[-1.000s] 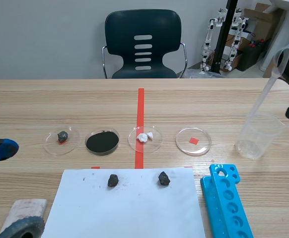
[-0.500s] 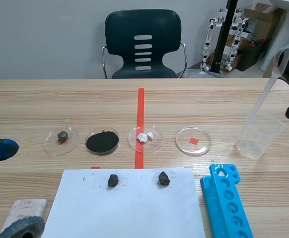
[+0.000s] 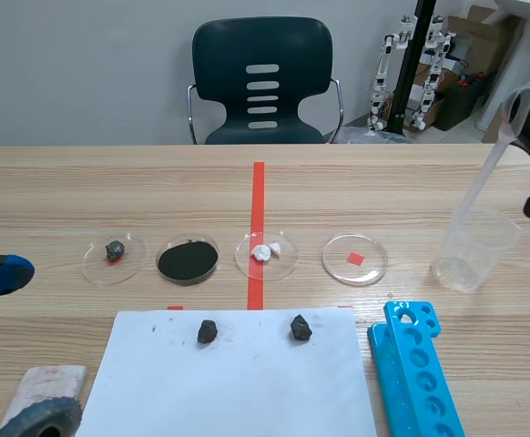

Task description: Draw acid from the petri dish

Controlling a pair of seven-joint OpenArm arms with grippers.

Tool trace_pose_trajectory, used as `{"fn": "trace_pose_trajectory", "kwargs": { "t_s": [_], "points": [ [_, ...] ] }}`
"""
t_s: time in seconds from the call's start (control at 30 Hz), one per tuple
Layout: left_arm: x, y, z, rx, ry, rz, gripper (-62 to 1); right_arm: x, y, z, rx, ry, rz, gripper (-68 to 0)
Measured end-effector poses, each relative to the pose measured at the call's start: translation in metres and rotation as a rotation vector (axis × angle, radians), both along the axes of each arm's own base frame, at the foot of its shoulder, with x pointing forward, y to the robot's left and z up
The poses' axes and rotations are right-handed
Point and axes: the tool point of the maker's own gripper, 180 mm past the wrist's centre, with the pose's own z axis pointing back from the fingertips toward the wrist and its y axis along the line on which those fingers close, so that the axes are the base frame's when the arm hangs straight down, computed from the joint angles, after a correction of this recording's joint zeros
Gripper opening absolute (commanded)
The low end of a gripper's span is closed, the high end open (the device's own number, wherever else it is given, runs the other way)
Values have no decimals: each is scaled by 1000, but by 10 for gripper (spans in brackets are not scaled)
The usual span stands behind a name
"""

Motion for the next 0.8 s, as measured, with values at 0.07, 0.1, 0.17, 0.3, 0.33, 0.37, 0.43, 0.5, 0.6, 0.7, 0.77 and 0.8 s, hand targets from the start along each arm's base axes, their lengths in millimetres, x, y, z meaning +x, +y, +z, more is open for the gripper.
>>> {"fn": "trace_pose_trajectory", "kwargs": {
  "t_s": [0.07,0.1,0.17,0.3,0.33,0.37,0.43,0.5,0.6,0.7,0.77,0.8],
  "points": [
    [0,0,0,0,0,0,14,0,-1,-1,0,3,-2,-673],
    [0,0,0,0,0,0,14,0,-1,-2,-1,5,-4,-673],
    [0,0,0,0,0,0,14,0,-2,-3,-1,9,-7,-673],
    [0,0,0,0,0,0,14,1,-4,-3,2,3,-10,-673],
    [0,0,0,0,0,0,14,2,-5,-4,2,2,-13,-673],
    [0,0,0,0,0,0,14,3,-6,-4,1,0,-15,-673],
    [0,0,0,0,0,0,14,5,-6,-2,-1,-7,-16,-673],
    [0,0,0,0,0,0,14,6,-6,0,-1,-17,-16,-673],
    [0,0,0,0,0,0,14,10,-8,3,-1,-33,-21,-673],
    [0,0,0,-1,0,0,14,16,-11,0,3,-37,-28,-673],
    [0,0,0,0,0,0,14,21,-12,-7,14,-26,-31,-673],
    [0,0,0,0,0,0,14,23,-12,-10,20,-20,-33,-673]
  ]
}}
